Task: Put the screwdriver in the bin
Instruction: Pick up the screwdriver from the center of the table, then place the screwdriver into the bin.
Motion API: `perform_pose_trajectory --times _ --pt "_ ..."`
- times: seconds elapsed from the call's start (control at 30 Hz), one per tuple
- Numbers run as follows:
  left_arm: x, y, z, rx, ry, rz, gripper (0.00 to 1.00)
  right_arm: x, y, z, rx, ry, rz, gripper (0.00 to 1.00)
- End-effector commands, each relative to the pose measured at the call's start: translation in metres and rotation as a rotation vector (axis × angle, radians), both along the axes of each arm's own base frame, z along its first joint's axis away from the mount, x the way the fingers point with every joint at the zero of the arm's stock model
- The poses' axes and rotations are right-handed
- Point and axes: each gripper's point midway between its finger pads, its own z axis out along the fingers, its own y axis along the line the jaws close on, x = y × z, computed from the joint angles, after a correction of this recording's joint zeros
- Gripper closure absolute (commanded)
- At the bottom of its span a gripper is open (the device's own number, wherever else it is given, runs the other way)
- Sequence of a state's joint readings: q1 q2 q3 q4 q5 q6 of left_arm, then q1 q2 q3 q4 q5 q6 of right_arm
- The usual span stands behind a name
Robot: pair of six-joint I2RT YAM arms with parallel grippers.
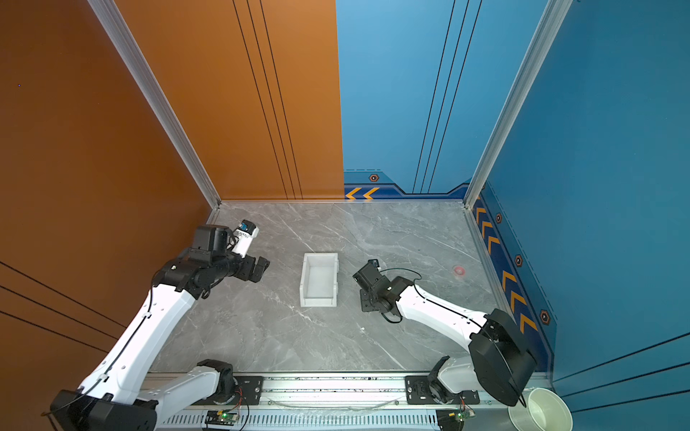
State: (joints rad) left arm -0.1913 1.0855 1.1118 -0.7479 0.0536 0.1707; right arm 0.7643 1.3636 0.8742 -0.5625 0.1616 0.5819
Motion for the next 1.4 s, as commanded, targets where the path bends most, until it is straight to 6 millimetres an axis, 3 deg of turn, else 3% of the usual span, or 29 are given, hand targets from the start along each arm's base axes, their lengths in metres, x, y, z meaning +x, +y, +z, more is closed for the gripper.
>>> perform_pose_trajectory --times 0.0,0.33,0.7,0.97,1.37 --pt "0.000 0.001 -0.003 0.006 -0.003 0.017 0.02 0.007 0.000 0.026 -0.026 -0.051 0.022 0.81" --pt "0.004 0.008 0.003 0.034 -0.022 0.048 0.02 0.015 0.041 0.066 0.015 -0.108 0.120 0.81" --pt "0.004 0.018 0.006 0.061 -0.036 0.099 0.02 0.015 0.104 0.082 0.028 -0.125 0.247 0.81" --pt "0.002 0.021 0.011 0.059 -0.056 0.112 0.02 0.015 0.144 0.070 0.042 -0.110 0.307 0.81" --pt "-0.001 0.024 0.015 0.038 -0.069 0.133 0.02 0.013 0.164 0.049 0.044 -0.078 0.329 0.81"
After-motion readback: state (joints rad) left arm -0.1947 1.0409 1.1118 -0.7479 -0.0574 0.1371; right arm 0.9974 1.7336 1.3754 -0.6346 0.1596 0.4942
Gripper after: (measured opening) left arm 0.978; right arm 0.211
